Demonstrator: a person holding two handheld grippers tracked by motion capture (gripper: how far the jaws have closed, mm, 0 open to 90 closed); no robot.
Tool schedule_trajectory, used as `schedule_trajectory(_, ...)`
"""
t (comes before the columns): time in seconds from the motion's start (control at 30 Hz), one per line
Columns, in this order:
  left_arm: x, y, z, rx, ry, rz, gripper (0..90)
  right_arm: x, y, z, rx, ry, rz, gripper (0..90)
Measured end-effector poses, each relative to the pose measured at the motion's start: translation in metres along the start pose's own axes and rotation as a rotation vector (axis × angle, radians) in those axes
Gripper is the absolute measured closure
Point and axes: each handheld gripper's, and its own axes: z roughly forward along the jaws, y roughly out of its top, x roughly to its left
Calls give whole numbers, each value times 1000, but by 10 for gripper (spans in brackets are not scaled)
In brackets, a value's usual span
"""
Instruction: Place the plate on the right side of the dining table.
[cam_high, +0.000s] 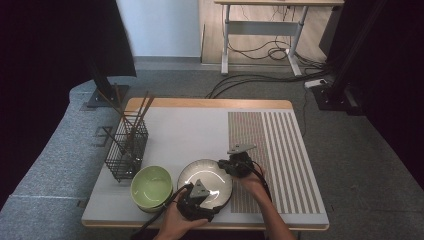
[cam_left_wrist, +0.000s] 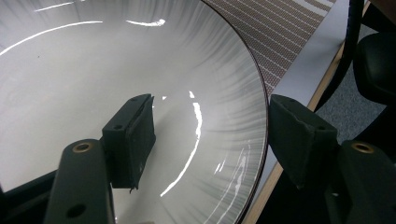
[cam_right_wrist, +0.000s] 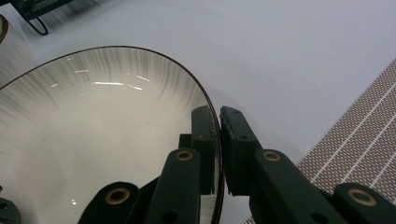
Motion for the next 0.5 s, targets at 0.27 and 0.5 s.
schedule_trajectory(0.27, 1, 1, -2, -15, 3, -16, 336, 0, 1, -2, -3, -2, -1, 848)
schedule_trajectory(0.5, 2, 0, -1, -16, 13, -21, 357, -1, 2, -5, -20, -12, 0, 851)
